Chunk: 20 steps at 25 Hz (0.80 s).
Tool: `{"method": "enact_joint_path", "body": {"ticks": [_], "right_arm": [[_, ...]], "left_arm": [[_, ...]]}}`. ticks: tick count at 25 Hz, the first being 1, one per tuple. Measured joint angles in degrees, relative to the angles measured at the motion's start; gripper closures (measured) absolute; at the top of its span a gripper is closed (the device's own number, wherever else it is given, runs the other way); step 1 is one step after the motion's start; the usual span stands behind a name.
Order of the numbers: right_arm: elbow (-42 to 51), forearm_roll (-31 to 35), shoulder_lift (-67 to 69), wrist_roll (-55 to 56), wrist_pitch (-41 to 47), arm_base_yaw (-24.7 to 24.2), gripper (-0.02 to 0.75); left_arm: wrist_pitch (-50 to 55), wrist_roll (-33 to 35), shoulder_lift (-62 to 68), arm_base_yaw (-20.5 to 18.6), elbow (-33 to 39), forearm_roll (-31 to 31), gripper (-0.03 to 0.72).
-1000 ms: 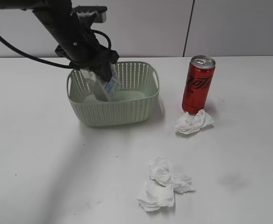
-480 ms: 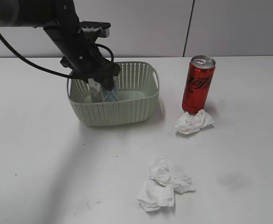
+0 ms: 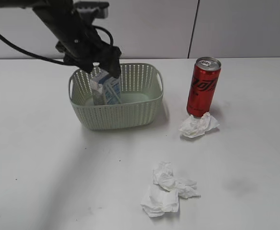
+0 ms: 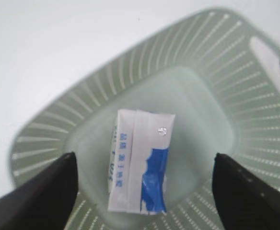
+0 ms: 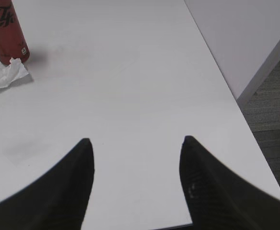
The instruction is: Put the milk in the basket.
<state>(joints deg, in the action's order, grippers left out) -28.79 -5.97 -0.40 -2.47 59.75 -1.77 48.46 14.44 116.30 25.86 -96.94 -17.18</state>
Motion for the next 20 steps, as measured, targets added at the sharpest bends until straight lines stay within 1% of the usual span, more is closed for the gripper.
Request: {"method": "enact_joint_path", "body": {"ticks": [4,7,11,15,17,20], "right_arm": [[0.00,0.00,0.00,0.00,0.00,0.00,0.289],[0.00,0.00,0.00,0.00,0.00,0.00,0.289],[0.00,0.00,0.00,0.00,0.00,0.00,0.289],[0.00,0.00,0.00,0.00,0.00,0.00,0.289],[0.00,0.00,0.00,0.00,0.00,0.00,0.289],[0.00,0.00,0.00,0.00,0.00,0.00,0.289]], "left_arm": [[2.29,0.00,-9.30,-0.24,0.00,4.57,0.028],[7.15,-0.40,-15.18,-1.88,-0.03,7.62,0.028],[17.46,-2.08,-19.43,-7.47,-0.07,11.09,0.030],[20.70,-3.98,-21.07,-14.50,0.85,12.42,0.040],[20.82,-4.34,-22.90,-17.50,3.60,12.49,0.046],[20.95,-4.53,-28.18,-20.25,10.96,12.51,0.055]]}}
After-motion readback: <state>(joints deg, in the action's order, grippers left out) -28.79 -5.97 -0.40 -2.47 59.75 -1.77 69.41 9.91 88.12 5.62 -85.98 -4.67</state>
